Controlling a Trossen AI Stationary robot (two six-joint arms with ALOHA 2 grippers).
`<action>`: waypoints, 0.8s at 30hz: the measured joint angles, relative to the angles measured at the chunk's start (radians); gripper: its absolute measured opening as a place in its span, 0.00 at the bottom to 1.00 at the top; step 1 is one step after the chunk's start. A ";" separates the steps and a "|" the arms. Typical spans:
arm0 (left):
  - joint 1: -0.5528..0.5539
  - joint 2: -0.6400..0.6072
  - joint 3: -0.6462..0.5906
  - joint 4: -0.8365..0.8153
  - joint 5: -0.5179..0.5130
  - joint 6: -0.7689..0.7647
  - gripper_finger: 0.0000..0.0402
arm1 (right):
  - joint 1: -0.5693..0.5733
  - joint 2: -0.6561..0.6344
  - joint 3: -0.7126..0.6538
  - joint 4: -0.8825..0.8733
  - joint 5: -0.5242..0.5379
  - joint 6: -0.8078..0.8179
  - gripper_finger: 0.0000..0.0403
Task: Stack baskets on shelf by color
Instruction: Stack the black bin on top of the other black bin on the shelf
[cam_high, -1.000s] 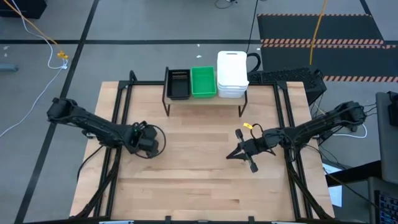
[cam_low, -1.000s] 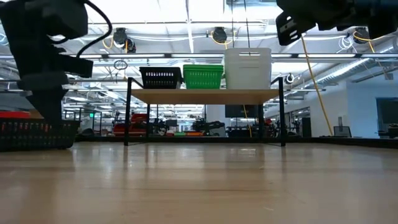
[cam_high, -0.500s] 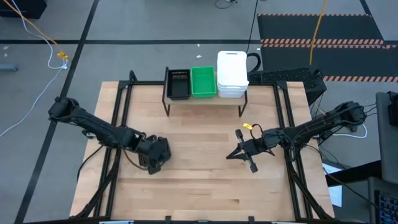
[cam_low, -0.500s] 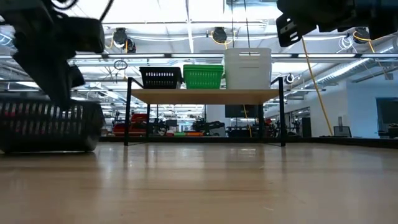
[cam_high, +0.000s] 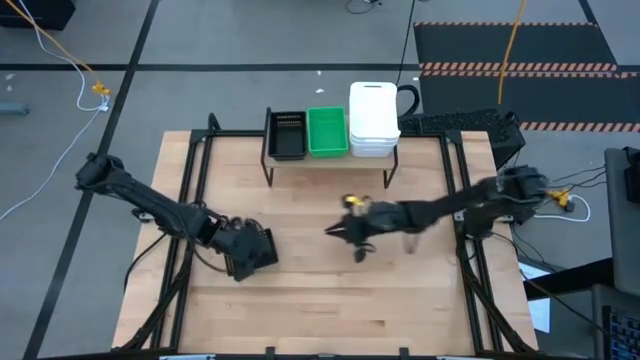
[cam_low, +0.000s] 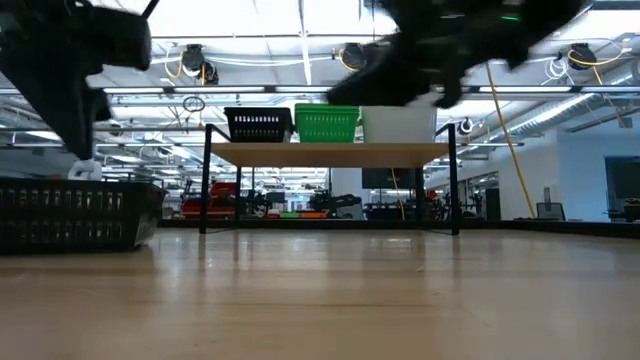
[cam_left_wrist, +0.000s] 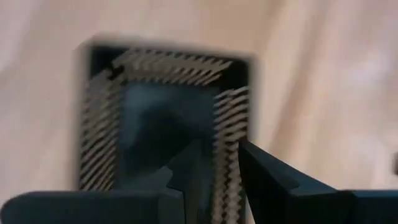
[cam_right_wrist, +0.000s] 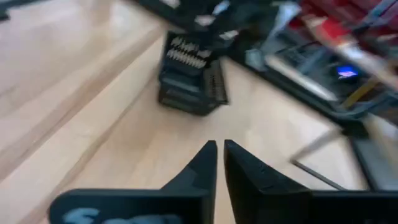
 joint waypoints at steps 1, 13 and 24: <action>0.002 -0.008 0.015 -0.072 -0.015 -0.062 0.26 | -0.015 0.046 0.078 -0.072 -0.036 -0.022 0.07; -0.066 -0.038 0.109 -0.589 -0.096 -0.485 0.15 | -0.043 0.503 0.626 -0.282 0.012 -0.706 0.30; -0.166 -0.039 0.097 -0.580 -0.132 -0.539 0.14 | -0.075 0.684 0.636 -0.111 -0.089 -1.177 0.31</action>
